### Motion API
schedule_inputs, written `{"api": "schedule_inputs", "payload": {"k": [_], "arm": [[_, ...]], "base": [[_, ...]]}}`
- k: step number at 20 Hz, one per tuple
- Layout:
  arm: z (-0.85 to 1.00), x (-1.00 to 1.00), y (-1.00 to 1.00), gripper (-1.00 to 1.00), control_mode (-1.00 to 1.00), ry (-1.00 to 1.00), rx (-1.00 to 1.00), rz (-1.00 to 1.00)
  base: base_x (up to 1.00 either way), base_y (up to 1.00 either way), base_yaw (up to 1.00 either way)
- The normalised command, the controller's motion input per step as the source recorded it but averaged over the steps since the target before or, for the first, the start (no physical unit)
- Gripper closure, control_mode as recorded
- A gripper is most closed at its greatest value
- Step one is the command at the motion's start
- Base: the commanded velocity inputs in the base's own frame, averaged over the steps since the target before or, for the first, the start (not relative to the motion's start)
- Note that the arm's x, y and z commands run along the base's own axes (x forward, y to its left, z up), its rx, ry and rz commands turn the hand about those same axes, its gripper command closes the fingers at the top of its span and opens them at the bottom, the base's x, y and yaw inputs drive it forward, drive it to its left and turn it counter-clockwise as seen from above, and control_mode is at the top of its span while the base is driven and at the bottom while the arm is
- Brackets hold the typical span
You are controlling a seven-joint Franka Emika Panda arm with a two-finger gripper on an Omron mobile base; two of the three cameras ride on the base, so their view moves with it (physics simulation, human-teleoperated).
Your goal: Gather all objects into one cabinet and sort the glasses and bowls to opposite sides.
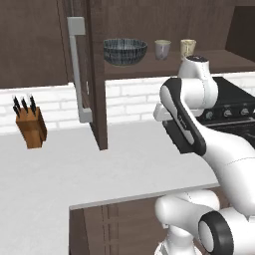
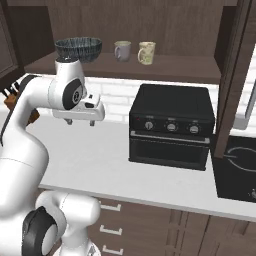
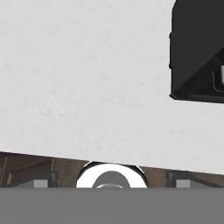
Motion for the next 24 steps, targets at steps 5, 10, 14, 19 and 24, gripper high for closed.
{"api": "schedule_inputs", "payload": {"k": [5, 10, 14, 19, 24], "arm": [[0.00, 0.00, 0.00, -1.00, 1.00, 0.00, 0.00, 0.00], [0.00, 0.00, 0.00, -1.00, 1.00, 0.00, 0.00, 0.00], [0.00, 0.00, 0.00, -1.00, 1.00, 0.00, 0.00, 0.00], [0.00, 0.00, 0.00, -1.00, 1.00, 0.00, 0.00, 0.00], [0.00, 0.00, 0.00, -1.00, 1.00, 0.00, 0.00, 0.00]], "base": [[-0.31, 0.00, 0.00], [-0.59, -0.08, 0.00], [-0.69, -0.08, 0.00], [-0.59, -0.16, 0.00], [-0.62, -0.21, 0.00]]}}
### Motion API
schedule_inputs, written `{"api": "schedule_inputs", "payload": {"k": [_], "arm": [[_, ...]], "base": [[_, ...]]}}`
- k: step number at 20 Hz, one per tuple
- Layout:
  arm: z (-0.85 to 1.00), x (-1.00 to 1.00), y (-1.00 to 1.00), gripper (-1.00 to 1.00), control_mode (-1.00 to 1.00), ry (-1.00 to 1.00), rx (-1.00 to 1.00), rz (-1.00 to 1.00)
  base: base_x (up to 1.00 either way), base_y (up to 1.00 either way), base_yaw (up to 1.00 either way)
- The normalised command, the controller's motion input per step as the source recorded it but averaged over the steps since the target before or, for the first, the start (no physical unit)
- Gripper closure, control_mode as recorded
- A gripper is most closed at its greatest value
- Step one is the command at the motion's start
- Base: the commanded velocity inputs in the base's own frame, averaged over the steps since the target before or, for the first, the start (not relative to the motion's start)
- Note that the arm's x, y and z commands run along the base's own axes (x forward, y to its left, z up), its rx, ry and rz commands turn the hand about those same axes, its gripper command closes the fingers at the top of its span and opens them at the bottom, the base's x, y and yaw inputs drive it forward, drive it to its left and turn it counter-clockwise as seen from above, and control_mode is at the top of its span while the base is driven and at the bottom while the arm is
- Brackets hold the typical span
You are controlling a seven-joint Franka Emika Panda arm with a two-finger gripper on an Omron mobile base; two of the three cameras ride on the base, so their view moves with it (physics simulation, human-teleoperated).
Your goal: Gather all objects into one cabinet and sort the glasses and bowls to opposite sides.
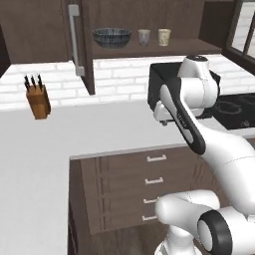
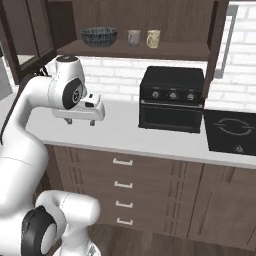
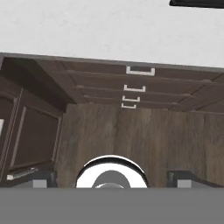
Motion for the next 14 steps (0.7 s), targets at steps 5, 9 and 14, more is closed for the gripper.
{"api": "schedule_inputs", "payload": {"k": [5, 9, 14], "arm": [[0.00, 0.00, 0.00, -1.00, 1.00, 0.00, 0.00, 0.00], [0.00, 0.00, 0.00, -1.00, 1.00, 0.00, 0.00, 0.00], [0.00, 0.00, 0.00, -1.00, 1.00, 0.00, 0.00, 0.00]], "base": [[-0.51, -0.28, 0.00], [-0.36, -0.35, 0.09], [-0.54, -0.61, 0.54]]}}
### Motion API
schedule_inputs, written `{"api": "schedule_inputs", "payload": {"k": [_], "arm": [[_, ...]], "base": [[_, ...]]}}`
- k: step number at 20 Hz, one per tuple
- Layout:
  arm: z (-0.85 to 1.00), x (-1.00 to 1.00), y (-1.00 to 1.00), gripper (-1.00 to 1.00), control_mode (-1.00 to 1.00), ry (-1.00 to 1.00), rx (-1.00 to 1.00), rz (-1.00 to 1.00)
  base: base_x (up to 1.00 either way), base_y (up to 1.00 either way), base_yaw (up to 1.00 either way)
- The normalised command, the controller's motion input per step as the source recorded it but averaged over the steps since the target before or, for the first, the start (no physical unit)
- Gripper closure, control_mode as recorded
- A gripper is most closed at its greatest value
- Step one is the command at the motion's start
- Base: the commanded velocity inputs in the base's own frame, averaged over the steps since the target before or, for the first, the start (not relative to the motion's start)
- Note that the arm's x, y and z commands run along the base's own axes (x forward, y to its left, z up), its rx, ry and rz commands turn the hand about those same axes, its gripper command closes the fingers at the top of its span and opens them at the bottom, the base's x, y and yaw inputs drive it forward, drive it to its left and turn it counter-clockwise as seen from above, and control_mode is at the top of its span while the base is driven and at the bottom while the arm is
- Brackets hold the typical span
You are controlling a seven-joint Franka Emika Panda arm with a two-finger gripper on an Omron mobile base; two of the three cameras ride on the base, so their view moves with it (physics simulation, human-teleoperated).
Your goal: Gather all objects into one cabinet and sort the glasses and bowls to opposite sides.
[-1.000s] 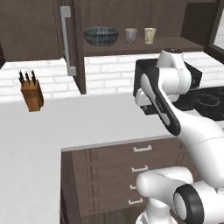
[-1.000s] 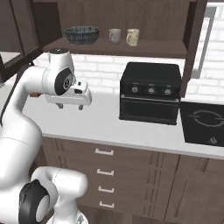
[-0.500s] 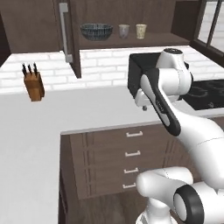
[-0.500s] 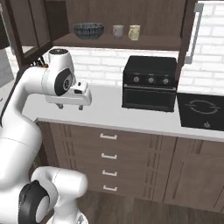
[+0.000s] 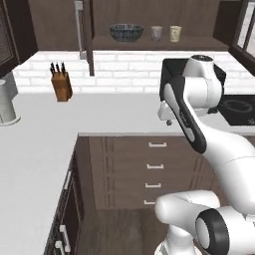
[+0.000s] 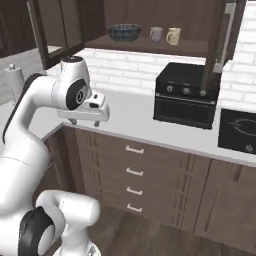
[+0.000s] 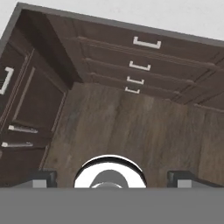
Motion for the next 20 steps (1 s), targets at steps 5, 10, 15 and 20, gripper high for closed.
{"api": "schedule_inputs", "payload": {"k": [5, 10, 15, 20], "arm": [[0.00, 0.00, 0.00, -1.00, 1.00, 0.00, 0.00, 0.00], [0.00, 0.00, 0.00, -1.00, 1.00, 0.00, 0.00, 0.00], [0.00, 0.00, 0.00, -1.00, 1.00, 0.00, 0.00, 0.00], [0.00, 0.00, 0.00, -1.00, 1.00, 0.00, 0.00, 0.00]], "base": [[-0.65, -0.46, 0.89], [-0.53, -0.17, 1.00], [-0.34, -0.02, 1.00], [-0.26, 0.00, 1.00]]}}
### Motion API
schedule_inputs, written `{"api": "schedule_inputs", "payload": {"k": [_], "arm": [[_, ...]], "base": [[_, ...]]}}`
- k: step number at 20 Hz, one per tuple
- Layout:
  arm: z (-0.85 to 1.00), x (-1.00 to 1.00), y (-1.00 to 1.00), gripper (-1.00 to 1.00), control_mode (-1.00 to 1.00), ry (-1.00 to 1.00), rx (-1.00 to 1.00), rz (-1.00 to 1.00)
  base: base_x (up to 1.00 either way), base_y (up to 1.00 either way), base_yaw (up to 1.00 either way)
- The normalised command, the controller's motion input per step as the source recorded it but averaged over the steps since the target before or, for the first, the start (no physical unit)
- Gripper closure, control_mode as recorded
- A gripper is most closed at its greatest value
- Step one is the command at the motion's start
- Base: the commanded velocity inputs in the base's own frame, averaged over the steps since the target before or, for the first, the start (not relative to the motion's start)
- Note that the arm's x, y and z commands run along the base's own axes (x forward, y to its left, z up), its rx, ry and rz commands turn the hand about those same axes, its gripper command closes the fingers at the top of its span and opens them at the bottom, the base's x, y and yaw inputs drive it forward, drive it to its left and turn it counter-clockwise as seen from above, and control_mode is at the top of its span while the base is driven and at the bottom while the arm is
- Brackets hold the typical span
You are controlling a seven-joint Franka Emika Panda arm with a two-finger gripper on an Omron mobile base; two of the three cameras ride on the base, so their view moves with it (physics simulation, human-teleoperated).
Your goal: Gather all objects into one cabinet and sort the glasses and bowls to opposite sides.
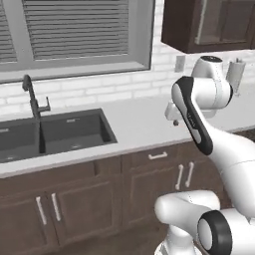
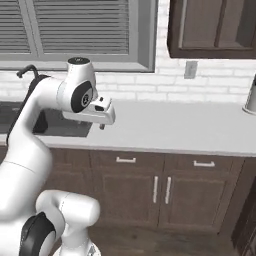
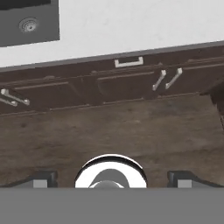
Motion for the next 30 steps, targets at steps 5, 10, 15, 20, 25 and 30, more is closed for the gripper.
{"api": "schedule_inputs", "payload": {"k": [5, 10, 15, 20, 25, 30], "arm": [[0.00, 0.00, 0.00, -1.00, 1.00, 0.00, 0.00, 0.00], [0.00, 0.00, 0.00, -1.00, 1.00, 0.00, 0.00, 0.00], [0.00, 0.00, 0.00, -1.00, 1.00, 0.00, 0.00, 0.00], [0.00, 0.00, 0.00, -1.00, 1.00, 0.00, 0.00, 0.00], [0.00, 0.00, 0.00, -1.00, 1.00, 0.00, 0.00, 0.00], [0.00, 0.00, 0.00, -1.00, 1.00, 0.00, 0.00, 0.00]], "base": [[-0.16, 0.00, 1.00], [-0.02, 0.00, 1.00], [0.00, 0.00, 1.00], [0.17, 0.00, 0.80], [0.89, 0.19, 0.04], [1.00, 0.29, 0.00]]}}
